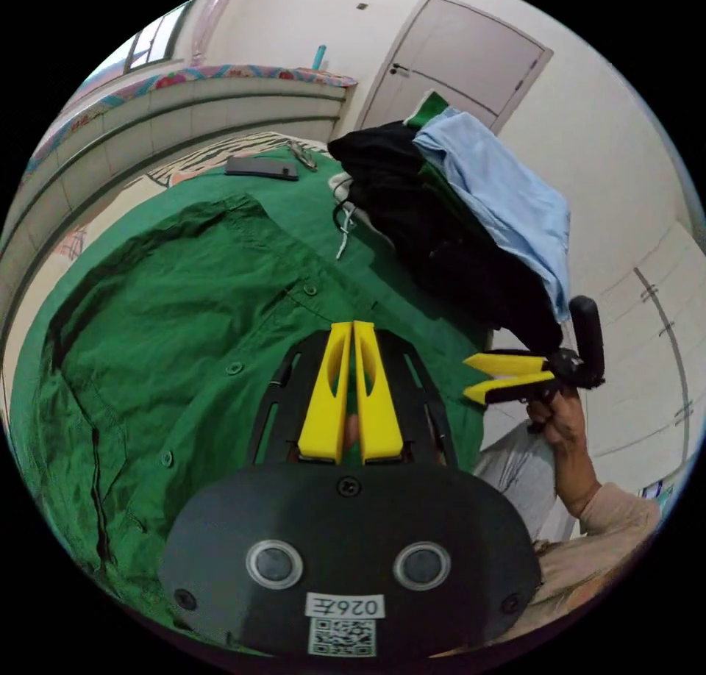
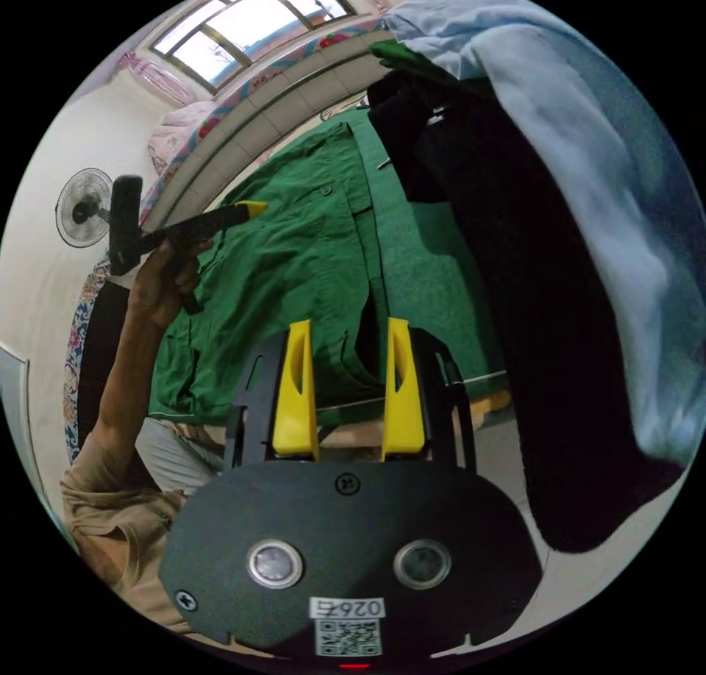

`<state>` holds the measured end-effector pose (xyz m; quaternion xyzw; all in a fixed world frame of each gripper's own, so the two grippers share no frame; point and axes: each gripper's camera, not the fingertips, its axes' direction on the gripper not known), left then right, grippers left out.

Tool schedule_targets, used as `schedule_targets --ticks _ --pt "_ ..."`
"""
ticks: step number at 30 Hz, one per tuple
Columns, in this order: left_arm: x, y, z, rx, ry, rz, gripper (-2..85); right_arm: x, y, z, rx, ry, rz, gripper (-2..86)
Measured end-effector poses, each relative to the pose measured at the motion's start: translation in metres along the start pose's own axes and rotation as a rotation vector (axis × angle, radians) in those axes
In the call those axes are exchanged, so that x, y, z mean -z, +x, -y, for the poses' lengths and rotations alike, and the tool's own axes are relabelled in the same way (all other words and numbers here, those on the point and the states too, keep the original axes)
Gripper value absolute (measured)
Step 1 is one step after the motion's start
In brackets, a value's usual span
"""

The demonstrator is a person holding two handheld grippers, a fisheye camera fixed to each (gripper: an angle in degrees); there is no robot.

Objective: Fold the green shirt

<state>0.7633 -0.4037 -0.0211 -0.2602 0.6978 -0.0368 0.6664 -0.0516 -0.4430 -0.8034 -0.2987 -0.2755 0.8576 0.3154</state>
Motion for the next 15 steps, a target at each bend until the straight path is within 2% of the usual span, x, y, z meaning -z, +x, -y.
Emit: schedule_targets --ticks 3,7,9,13,15 --pt "-0.036 -0.010 0.028 0.050 -0.044 -0.043 6.5 -0.008 0.011 0.002 -0.007 -0.077 0.038 12.3" --pt "-0.084 -0.012 0.056 0.072 -0.158 -0.145 15.5 -0.006 0.013 -0.008 -0.004 -0.089 -0.011 10.1" --pt "-0.104 -0.010 0.064 0.074 -0.221 -0.149 16.6 -0.005 0.014 -0.014 0.001 -0.084 -0.014 7.5" --pt "-0.118 -0.006 0.080 0.051 -0.278 -0.076 16.4 -0.012 0.011 -0.028 0.061 -0.119 0.218 1.8" --pt "-0.119 -0.009 0.086 0.050 -0.299 -0.092 17.8 -0.007 0.002 -0.036 0.105 -0.089 0.237 0.7"
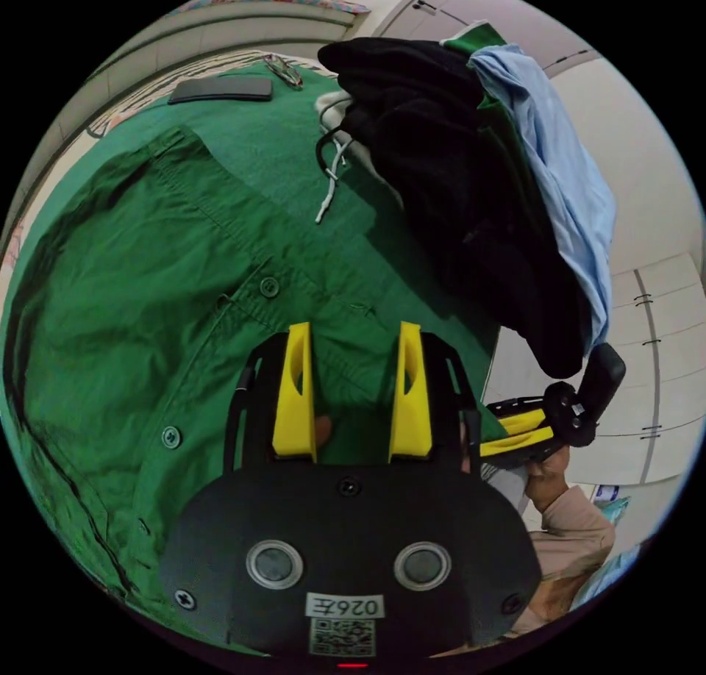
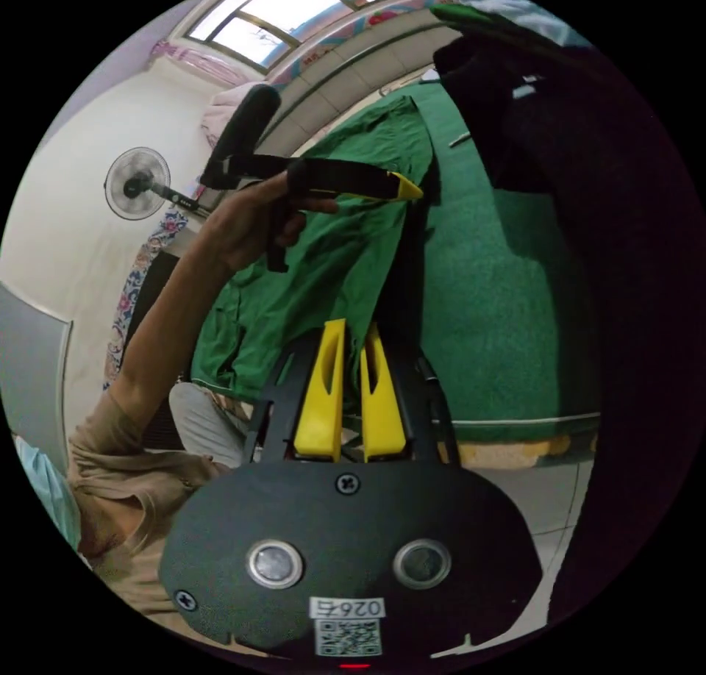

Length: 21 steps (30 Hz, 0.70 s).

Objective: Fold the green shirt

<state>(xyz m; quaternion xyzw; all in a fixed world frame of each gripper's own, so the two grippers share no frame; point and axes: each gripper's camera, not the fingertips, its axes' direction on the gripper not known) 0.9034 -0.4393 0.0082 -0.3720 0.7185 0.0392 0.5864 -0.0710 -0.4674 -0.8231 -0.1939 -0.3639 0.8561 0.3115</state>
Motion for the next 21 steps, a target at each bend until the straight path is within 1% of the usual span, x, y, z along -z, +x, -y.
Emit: schedule_targets --ticks 3,5,6,8,10,11,12,13,15,17,21 --pt "0.004 -0.009 0.007 0.024 -0.017 -0.103 22.1 -0.002 -0.034 -0.013 0.114 0.033 -0.108 -0.3" --pt "0.007 -0.015 0.010 0.047 -0.020 -0.161 23.3 -0.017 -0.065 -0.024 0.212 0.024 -0.235 -0.7" --pt "0.009 -0.017 0.012 0.053 -0.029 -0.169 23.1 -0.022 -0.073 -0.027 0.239 0.021 -0.265 -0.8" --pt "0.011 -0.018 0.015 0.043 -0.057 -0.140 21.2 -0.042 -0.103 -0.038 0.335 0.014 -0.378 -1.1" --pt "0.016 -0.017 0.015 0.047 -0.082 -0.041 13.9 -0.058 -0.121 -0.048 0.391 0.009 -0.451 -1.3" --pt "0.017 -0.017 0.014 0.046 -0.090 0.001 12.1 -0.067 -0.130 -0.054 0.417 0.011 -0.485 -1.3" --pt "0.019 -0.018 0.013 0.043 -0.104 0.099 8.4 -0.070 -0.133 -0.058 0.425 0.014 -0.493 -1.3" --pt "0.023 -0.022 0.010 0.039 -0.107 0.138 6.8 -0.075 -0.138 -0.063 0.426 0.021 -0.487 -1.4" --pt "0.032 -0.031 0.007 0.052 -0.112 0.131 4.9 -0.079 -0.139 -0.070 0.408 0.028 -0.449 -1.4" --pt "0.043 -0.044 0.002 0.047 -0.114 0.085 3.2 -0.078 -0.134 -0.080 0.371 0.051 -0.354 -1.4" --pt "0.090 -0.078 -0.026 0.055 0.001 -0.095 1.3 -0.077 -0.128 -0.096 0.320 0.118 -0.182 -1.4"
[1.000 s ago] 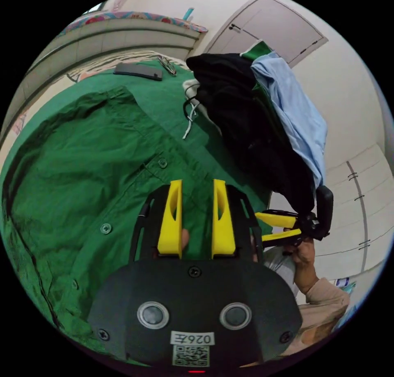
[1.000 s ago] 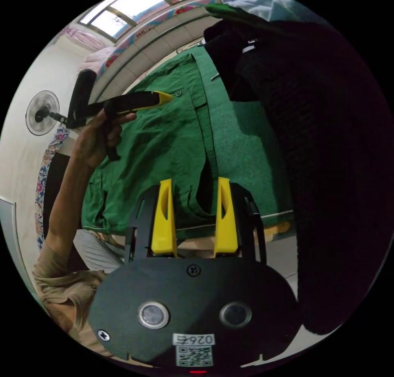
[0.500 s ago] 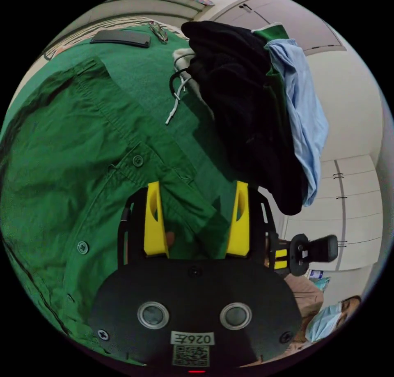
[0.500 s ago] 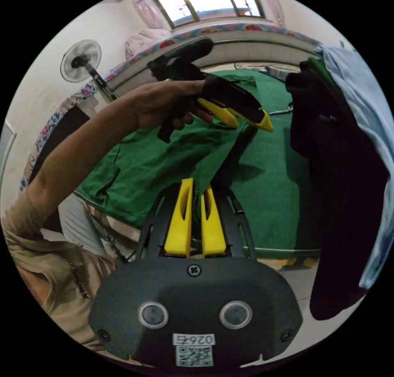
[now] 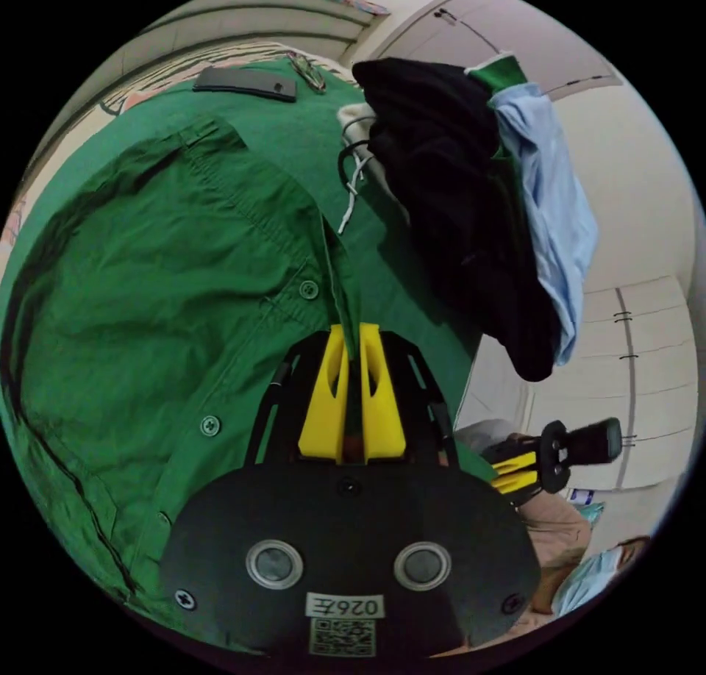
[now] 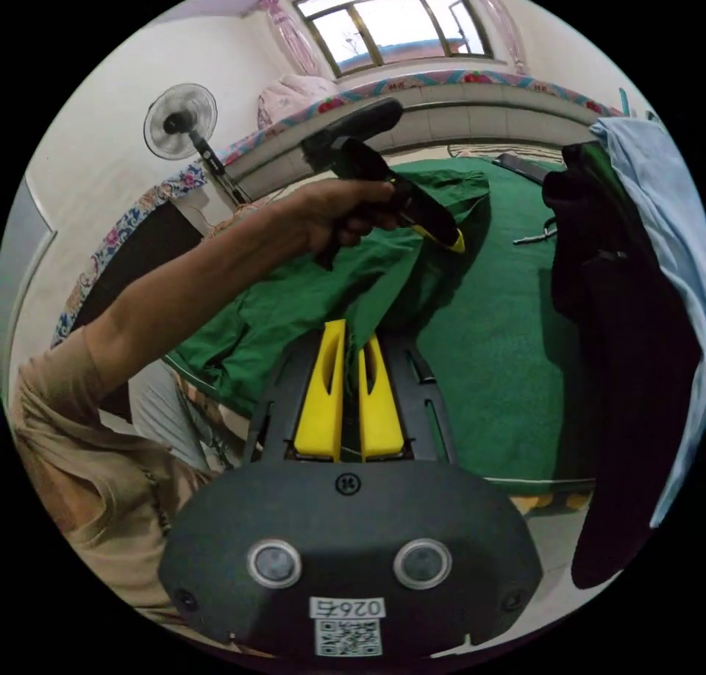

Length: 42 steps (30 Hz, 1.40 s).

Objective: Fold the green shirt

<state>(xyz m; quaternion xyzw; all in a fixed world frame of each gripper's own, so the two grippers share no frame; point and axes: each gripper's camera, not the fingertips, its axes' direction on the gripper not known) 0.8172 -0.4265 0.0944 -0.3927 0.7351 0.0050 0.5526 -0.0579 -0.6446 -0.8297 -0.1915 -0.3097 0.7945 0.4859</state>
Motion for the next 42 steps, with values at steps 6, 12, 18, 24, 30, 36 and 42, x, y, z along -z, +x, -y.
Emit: schedule_targets --ticks 6,12,18,24,30,36,42 --pt "0.112 -0.047 -0.067 -0.002 0.204 -0.239 0.6 -0.007 -0.044 -0.019 0.056 0.167 0.165 -1.4" --pt "0.257 -0.089 -0.187 -0.042 0.421 -0.262 0.4 -0.044 -0.140 -0.021 0.277 0.260 0.258 -1.5" --pt "0.374 -0.157 -0.376 0.044 0.614 -0.088 0.4 -0.141 -0.256 -0.011 0.461 0.170 0.478 -1.5" --pt "0.369 -0.300 -0.552 0.429 0.683 -0.196 0.0 -0.321 -0.367 -0.015 0.507 -0.220 0.547 -1.4" --pt "0.370 -0.354 -0.609 0.503 0.707 -0.394 -0.2 -0.423 -0.409 -0.042 0.517 -0.342 0.464 -1.3" --pt "0.429 -0.331 -0.636 0.400 0.730 -0.283 0.8 -0.464 -0.459 -0.056 0.572 -0.263 0.386 -1.0" --pt "0.455 -0.341 -0.702 0.483 0.697 -0.228 3.4 -0.557 -0.509 -0.069 0.628 -0.369 0.325 4.6"
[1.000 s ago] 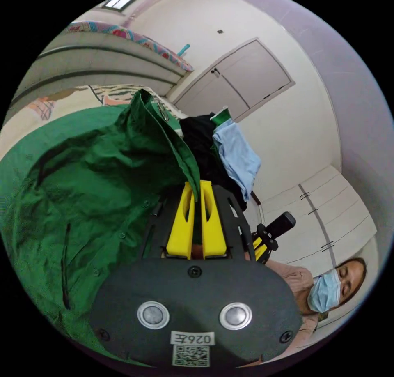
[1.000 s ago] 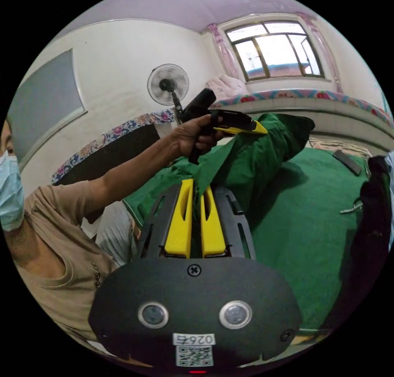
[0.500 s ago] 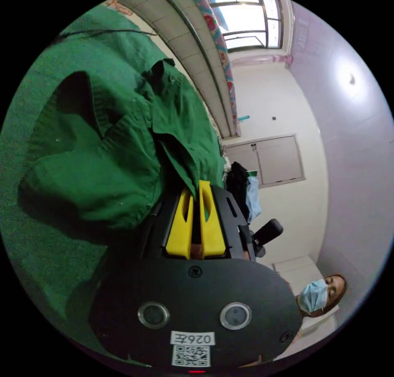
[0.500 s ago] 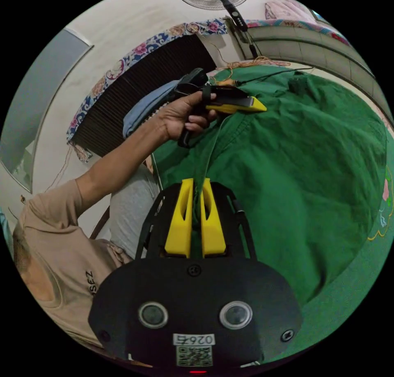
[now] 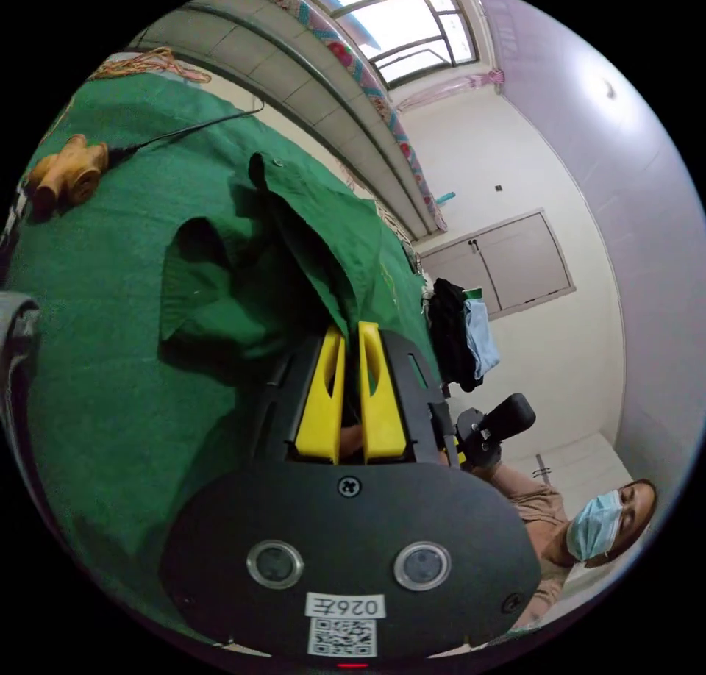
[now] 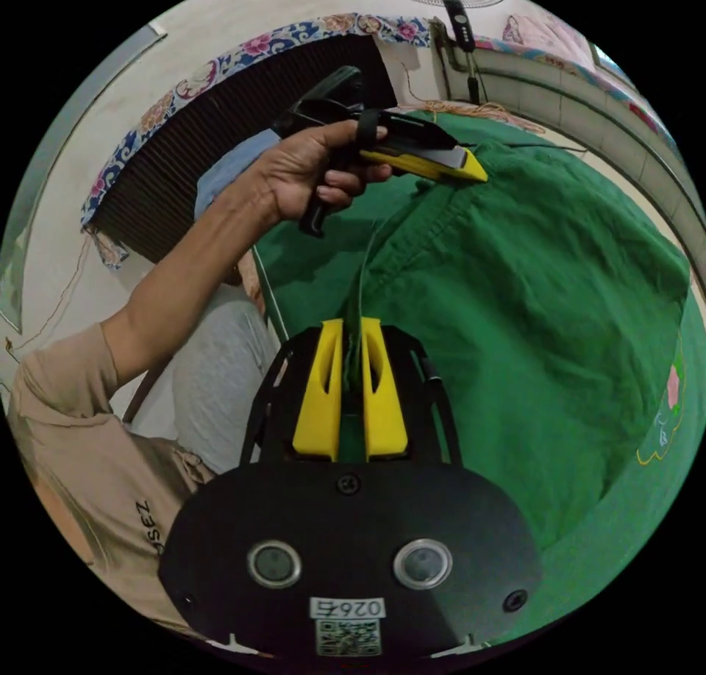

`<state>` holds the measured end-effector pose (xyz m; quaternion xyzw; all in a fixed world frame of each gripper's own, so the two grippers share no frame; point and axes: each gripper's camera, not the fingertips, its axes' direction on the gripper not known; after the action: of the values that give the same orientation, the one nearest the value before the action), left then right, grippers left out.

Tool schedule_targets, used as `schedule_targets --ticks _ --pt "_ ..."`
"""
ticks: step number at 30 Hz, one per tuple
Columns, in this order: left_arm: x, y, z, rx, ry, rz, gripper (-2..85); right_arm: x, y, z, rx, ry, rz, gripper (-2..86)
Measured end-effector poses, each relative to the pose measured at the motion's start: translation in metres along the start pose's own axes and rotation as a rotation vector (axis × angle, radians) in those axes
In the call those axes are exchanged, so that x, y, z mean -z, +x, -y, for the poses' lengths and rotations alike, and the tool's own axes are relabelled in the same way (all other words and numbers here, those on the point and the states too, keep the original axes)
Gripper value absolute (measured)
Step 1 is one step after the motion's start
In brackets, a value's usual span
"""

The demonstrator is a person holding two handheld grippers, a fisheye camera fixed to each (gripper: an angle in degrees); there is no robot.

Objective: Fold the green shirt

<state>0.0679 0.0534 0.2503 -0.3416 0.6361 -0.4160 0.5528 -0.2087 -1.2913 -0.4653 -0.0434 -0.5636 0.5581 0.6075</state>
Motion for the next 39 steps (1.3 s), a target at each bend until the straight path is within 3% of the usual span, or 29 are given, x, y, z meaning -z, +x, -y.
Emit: schedule_targets --ticks 5,7,9,11,14,15,17,18,19,23,27,30,35,39 --pt "0.070 0.001 -0.034 0.044 0.224 0.078 -0.1 -0.012 -0.001 0.000 0.092 -0.034 0.090 10.5" --pt "0.088 0.030 -0.050 -0.054 0.319 0.078 -0.7 -0.002 0.002 -0.007 0.137 -0.007 0.131 9.4" --pt "0.081 0.057 -0.055 -0.162 0.301 0.047 -0.9 0.008 0.015 -0.015 0.126 0.057 0.149 6.9" --pt "0.059 0.083 -0.054 -0.263 0.211 0.028 -0.9 0.006 0.043 -0.023 0.057 0.117 0.100 4.3" --pt "-0.005 0.118 -0.055 -0.423 -0.109 0.024 -0.9 -0.021 0.085 -0.033 -0.041 0.102 0.035 1.1" --pt "-0.034 0.125 -0.060 -0.449 -0.292 0.071 -0.9 -0.031 0.093 -0.035 -0.054 0.080 0.037 0.3" --pt "-0.066 0.126 -0.074 -0.457 -0.508 0.304 -0.9 -0.075 0.121 -0.041 -0.112 -0.135 0.048 -0.5" --pt "-0.075 0.123 -0.085 -0.460 -0.584 0.518 -0.8 -0.080 0.126 -0.042 -0.114 -0.143 0.064 -0.6" --pt "-0.076 0.121 -0.095 -0.460 -0.612 0.606 -0.8 -0.077 0.133 -0.045 -0.119 -0.096 0.103 -0.8" --pt "-0.046 0.132 -0.118 -0.452 -0.511 0.537 -0.8 -0.057 0.146 -0.048 -0.052 -0.008 0.082 -0.9" --pt "-0.050 0.126 -0.153 -0.461 -0.659 0.527 -0.8 -0.083 0.175 -0.052 -0.072 -0.254 -0.052 -1.0" --pt "-0.047 0.120 -0.158 -0.411 -0.626 0.495 -0.8 -0.079 0.189 -0.054 -0.069 -0.252 -0.017 -1.0" --pt "-0.026 0.140 -0.138 -0.390 -0.339 0.453 -0.9 -0.050 0.194 -0.048 -0.023 -0.113 -0.198 -0.9" --pt "-0.044 0.145 -0.119 -0.377 -0.204 0.375 -1.0 -0.023 0.225 -0.022 -0.066 0.046 -0.056 -0.9"
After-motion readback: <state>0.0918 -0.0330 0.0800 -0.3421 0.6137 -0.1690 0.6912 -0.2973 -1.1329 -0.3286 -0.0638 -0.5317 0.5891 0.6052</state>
